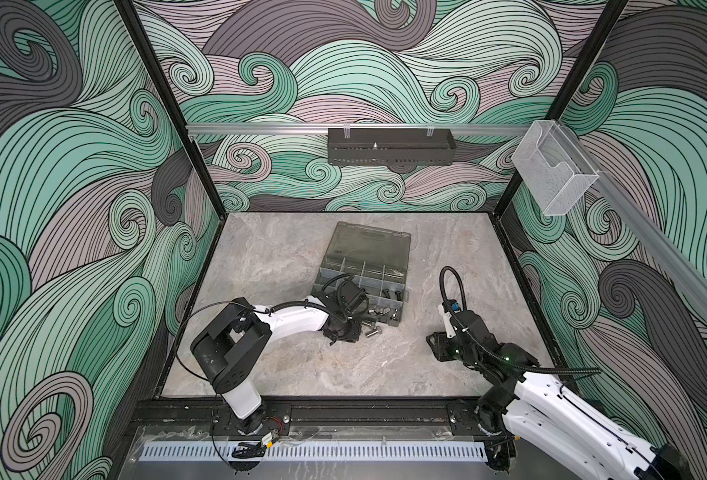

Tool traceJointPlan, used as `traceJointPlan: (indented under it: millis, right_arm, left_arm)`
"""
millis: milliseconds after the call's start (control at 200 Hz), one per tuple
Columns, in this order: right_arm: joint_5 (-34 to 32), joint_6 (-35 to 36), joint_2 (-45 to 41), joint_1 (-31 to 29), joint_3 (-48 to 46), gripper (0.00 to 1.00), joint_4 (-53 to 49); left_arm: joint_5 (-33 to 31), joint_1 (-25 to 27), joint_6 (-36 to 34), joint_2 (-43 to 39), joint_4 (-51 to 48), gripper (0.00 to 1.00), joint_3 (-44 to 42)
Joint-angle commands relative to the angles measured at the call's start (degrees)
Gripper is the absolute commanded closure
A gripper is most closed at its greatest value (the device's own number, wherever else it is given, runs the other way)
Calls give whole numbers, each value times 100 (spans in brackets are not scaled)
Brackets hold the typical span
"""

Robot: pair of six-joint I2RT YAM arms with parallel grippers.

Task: Sort the screws and nuts into containers
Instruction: 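Lower the open left gripper onto the black nut and close it, then lift the black nut with the left gripper over the nut compartment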

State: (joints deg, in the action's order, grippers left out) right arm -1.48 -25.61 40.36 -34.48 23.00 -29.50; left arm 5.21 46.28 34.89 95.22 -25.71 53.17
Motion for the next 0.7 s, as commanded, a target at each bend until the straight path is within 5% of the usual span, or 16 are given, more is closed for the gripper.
traceJointPlan:
  millis: [0,485,695]
  right_arm:
    - [-25,-32,-54,16,-33,60,0]
    - [-19,-50,-120,20,-42,60,-15]
    - [-17,-46,-125,20,-50,60,-13]
  left_arm:
    - [-240,21,-80,68,-150,70,90]
    - [-451,21,-106,222,-198,70,244]
    - [-477,23,-176,365,-223,78,317]
